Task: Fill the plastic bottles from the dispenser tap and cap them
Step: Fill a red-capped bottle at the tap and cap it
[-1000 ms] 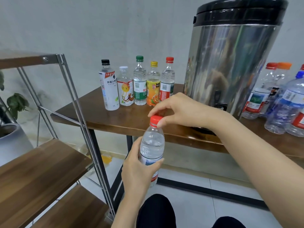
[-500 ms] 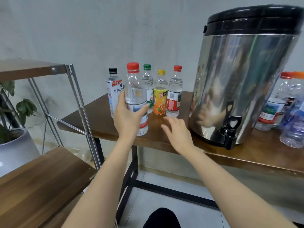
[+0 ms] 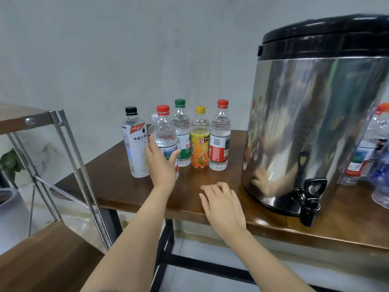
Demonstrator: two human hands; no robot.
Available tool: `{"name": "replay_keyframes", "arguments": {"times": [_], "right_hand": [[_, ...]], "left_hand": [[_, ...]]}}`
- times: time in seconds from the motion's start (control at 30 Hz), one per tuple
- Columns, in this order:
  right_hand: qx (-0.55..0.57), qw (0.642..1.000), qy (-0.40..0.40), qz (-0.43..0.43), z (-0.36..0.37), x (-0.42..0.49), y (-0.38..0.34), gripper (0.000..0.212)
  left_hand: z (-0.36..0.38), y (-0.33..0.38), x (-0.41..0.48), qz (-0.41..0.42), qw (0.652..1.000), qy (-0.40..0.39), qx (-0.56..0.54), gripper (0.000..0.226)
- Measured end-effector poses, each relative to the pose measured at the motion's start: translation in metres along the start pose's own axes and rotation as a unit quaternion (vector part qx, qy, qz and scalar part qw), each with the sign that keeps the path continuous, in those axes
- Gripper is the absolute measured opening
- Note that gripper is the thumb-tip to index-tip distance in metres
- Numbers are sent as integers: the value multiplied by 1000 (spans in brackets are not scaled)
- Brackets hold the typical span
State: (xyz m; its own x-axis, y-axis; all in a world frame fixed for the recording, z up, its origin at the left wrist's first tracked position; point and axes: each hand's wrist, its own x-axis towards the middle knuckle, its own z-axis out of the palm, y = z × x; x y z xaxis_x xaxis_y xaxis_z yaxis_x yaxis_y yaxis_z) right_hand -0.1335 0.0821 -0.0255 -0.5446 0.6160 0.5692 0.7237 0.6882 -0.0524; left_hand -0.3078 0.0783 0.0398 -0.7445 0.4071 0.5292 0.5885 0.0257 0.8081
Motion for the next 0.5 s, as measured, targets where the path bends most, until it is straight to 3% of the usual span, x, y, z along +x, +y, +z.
{"name": "replay_keyframes", "arguments": {"times": [0.13, 0.27, 0.5], "right_hand": [[-2, 999, 33, -20, 3, -1, 1, 16], [-6, 1000, 15, -14, 0, 0, -1, 13], [54, 996, -73, -6, -13, 1, 4, 33]], "left_hand": [[4, 3, 1, 3, 999, -5, 46, 91], [4, -8, -4, -8, 998, -17, 55, 97], [-21, -23, -76, -6, 996, -53, 67, 65]]}}
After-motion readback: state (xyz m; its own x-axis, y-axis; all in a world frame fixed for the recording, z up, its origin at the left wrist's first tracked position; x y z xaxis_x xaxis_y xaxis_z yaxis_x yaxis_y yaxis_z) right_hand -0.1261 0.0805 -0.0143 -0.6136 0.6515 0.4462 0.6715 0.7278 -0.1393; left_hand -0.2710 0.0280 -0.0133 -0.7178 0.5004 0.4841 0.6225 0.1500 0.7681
